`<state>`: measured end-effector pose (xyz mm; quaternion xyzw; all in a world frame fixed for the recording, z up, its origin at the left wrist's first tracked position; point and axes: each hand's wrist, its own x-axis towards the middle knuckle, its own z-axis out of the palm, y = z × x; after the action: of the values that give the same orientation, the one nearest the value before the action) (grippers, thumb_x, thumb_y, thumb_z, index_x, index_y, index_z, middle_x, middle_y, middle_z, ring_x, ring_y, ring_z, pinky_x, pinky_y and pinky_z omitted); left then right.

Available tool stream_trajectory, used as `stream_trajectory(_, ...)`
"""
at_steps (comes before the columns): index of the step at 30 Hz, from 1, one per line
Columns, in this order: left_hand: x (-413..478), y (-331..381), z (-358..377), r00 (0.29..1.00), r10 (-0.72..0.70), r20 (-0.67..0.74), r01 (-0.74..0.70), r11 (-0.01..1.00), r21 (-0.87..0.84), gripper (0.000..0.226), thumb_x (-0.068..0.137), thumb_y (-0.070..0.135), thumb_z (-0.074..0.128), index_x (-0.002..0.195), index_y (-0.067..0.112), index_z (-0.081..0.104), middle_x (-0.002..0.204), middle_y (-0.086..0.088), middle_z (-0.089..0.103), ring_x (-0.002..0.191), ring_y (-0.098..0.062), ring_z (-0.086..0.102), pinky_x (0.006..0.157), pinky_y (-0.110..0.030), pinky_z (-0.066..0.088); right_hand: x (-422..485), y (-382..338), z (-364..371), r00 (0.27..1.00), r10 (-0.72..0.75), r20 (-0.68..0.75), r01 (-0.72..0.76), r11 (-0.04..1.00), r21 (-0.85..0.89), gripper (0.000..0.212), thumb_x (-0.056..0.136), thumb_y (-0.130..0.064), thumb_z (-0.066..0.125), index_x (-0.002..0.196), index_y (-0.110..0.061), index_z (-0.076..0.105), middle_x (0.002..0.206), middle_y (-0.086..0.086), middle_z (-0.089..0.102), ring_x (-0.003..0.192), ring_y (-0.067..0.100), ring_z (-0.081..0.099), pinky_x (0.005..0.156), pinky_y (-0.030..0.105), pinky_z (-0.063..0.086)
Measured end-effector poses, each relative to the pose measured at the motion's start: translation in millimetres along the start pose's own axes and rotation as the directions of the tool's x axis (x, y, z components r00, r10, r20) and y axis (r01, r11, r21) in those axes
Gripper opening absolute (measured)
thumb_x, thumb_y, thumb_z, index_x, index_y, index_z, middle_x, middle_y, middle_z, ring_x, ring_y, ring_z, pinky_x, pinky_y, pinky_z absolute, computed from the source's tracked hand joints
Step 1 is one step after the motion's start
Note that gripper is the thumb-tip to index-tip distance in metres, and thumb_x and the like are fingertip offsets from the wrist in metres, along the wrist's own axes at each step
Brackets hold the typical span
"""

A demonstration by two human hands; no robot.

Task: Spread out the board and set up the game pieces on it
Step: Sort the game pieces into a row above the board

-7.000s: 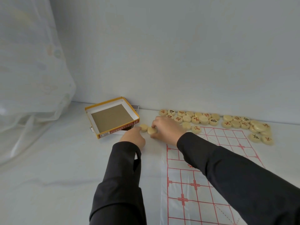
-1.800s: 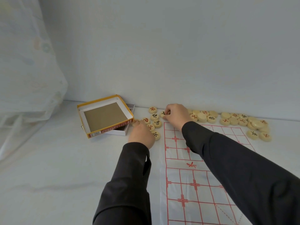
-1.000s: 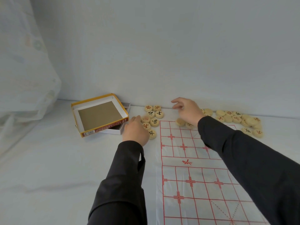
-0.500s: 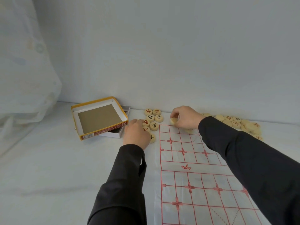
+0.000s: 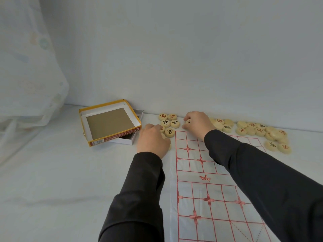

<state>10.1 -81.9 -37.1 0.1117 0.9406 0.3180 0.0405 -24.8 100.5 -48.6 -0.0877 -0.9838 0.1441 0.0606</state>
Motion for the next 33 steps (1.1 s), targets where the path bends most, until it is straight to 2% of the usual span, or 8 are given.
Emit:
stream_trajectory(3, -1, -1, 0, 0.999, 0.026, 0.032, -0.026, 1.0, 0.013, 0.05, 0.088, 0.024, 0.058, 0.136, 0.021, 0.045, 0.136, -0.001, 0.042, 0.119, -0.018, 0.045, 0.091, -0.024, 0.04, 0, 2, -3, 1.0, 0.0, -0.001, 0.0, 0.998, 0.057, 0.032, 0.087, -0.008, 0.059, 0.119, -0.008, 0.061, 0.128, 0.008, 0.056, 0.119, 0.023, 0.05, 0.099, 0.03, 0.038)
stream_trajectory(5, -1, -1, 1, 0.998, 0.031, 0.058, -0.032, 0.999, 0.023, 0.05, 0.086, 0.026, 0.061, 0.134, 0.021, 0.047, 0.135, -0.002, 0.042, 0.113, -0.018, 0.05, 0.087, -0.023, 0.041, 1, 3, -4, 1.0, -0.004, -0.026, 0.007, 0.995, 0.095, 0.035, 0.088, -0.001, 0.054, 0.122, -0.008, 0.06, 0.13, 0.008, 0.054, 0.122, 0.023, 0.049, 0.101, 0.028, 0.036)
stream_trajectory(10, -1, -2, 3, 0.993, 0.045, 0.11, -0.049, 0.998, 0.037, 0.05, 0.084, 0.022, 0.065, 0.132, 0.023, 0.049, 0.133, -0.001, 0.042, 0.109, -0.019, 0.053, 0.091, -0.026, 0.046, 4, 1, 1, 0.998, -0.003, -0.06, 0.012, 0.989, 0.149, 0.027, 0.087, -0.005, 0.059, 0.114, -0.009, 0.062, 0.124, 0.008, 0.056, 0.115, 0.022, 0.052, 0.097, 0.029, 0.039)
stream_trajectory(18, 0, -4, 7, 0.994, 0.055, 0.091, -0.061, 0.996, 0.061, 0.037, 0.086, 0.02, 0.064, 0.123, 0.025, 0.06, 0.13, 0.0, 0.044, 0.109, -0.019, 0.054, 0.095, -0.028, 0.047, -2, 13, -11, 0.987, 0.037, -0.157, -0.02, 0.994, 0.107, 0.027, 0.09, -0.009, 0.056, 0.116, -0.009, 0.059, 0.12, 0.008, 0.054, 0.105, 0.023, 0.055, 0.09, 0.031, 0.042)
stream_trajectory(23, 1, -4, 8, 0.998, 0.027, 0.051, -0.03, 0.998, 0.063, 0.027, 0.087, 0.016, 0.063, 0.113, 0.021, 0.066, 0.126, -0.002, 0.046, 0.106, -0.02, 0.054, 0.094, -0.027, 0.047, 1, 12, -13, 0.992, 0.077, -0.098, -0.068, 0.994, 0.089, 0.02, 0.09, -0.003, 0.054, 0.103, -0.009, 0.067, 0.111, 0.009, 0.063, 0.103, 0.025, 0.057, 0.088, 0.029, 0.044)
stream_trajectory(26, 2, -5, 8, 1.0, 0.013, 0.021, -0.014, 0.998, 0.054, 0.026, 0.088, 0.013, 0.061, 0.112, 0.021, 0.067, 0.126, -0.001, 0.047, 0.107, -0.02, 0.055, 0.092, -0.026, 0.046, 2, 9, -9, 0.996, 0.07, -0.048, -0.062, 0.988, 0.138, 0.028, 0.087, 0.005, 0.049, 0.102, -0.007, 0.07, 0.109, 0.01, 0.065, 0.101, 0.024, 0.06, 0.09, 0.029, 0.047)
stream_trajectory(30, 3, -5, 9, 1.0, 0.009, 0.018, -0.01, 0.998, 0.064, 0.029, 0.089, 0.011, 0.059, 0.116, 0.021, 0.065, 0.128, -0.003, 0.047, 0.109, -0.02, 0.054, 0.093, -0.026, 0.046, -1, 4, -6, 1.0, 0.018, -0.007, -0.015, 0.964, 0.264, 0.041, 0.082, 0.012, 0.044, 0.112, -0.006, 0.066, 0.114, 0.01, 0.064, 0.108, 0.021, 0.06, 0.096, 0.032, 0.048)
stream_trajectory(33, 4, -5, 10, 1.0, -0.013, -0.006, 0.013, 0.999, 0.053, 0.034, 0.089, 0.006, 0.057, 0.119, 0.02, 0.063, 0.129, -0.003, 0.048, 0.113, -0.02, 0.053, 0.094, -0.026, 0.044, -10, -4, -12, 0.996, -0.035, -0.085, 0.06, 0.949, 0.311, 0.04, 0.079, 0.015, 0.042, 0.096, -0.007, 0.07, 0.104, 0.008, 0.066, 0.099, 0.02, 0.061, 0.089, 0.031, 0.05)
